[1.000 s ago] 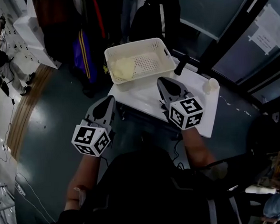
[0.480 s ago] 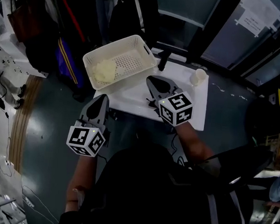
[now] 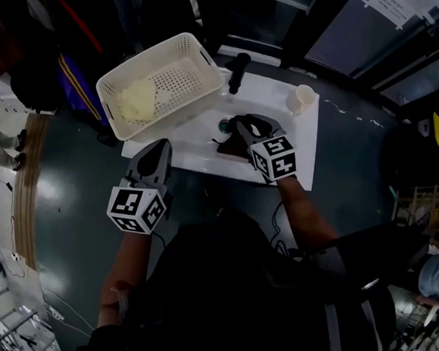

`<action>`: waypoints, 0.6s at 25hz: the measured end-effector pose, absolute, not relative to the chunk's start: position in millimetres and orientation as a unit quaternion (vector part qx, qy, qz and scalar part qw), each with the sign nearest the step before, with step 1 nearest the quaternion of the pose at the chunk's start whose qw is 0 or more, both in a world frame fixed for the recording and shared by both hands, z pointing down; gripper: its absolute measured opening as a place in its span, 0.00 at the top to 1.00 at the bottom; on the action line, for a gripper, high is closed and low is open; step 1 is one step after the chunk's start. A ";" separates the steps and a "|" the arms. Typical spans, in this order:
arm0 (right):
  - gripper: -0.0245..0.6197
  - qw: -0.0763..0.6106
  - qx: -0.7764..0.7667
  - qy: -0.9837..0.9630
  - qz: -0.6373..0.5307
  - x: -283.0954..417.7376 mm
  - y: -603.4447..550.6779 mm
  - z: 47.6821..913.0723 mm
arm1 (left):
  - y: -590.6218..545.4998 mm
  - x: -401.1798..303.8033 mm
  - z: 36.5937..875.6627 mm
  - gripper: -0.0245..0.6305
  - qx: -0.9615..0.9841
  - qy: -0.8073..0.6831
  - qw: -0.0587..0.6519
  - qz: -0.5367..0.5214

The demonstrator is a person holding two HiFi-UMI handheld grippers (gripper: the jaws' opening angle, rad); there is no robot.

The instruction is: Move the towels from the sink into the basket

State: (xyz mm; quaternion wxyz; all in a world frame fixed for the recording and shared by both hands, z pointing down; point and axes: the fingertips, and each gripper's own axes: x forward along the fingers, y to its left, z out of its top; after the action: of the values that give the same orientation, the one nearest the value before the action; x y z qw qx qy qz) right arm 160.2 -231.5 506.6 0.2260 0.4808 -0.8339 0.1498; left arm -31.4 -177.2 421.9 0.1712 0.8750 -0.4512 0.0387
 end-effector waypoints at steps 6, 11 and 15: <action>0.69 0.283 0.457 -0.825 0.176 185.0 -245.3 577.3 | -197.5 -0.9 461.0 0.96 0.873 -0.443 0.186 0.082; 0.60 0.337 0.427 -0.816 0.198 195.4 -252.2 634.2 | -210.5 18.0 488.5 0.96 0.866 -0.443 0.206 0.108; 0.56 0.383 0.395 -0.811 0.199 199.5 -258.2 674.3 | -216.7 28.1 507.2 0.96 0.864 -0.436 0.223 0.119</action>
State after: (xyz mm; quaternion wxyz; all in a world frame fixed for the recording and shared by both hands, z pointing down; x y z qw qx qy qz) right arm 199.5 -258.2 674.3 0.3825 0.3953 -0.8111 0.1986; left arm 28.1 -216.7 507.2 0.2230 0.8637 -0.4359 0.1194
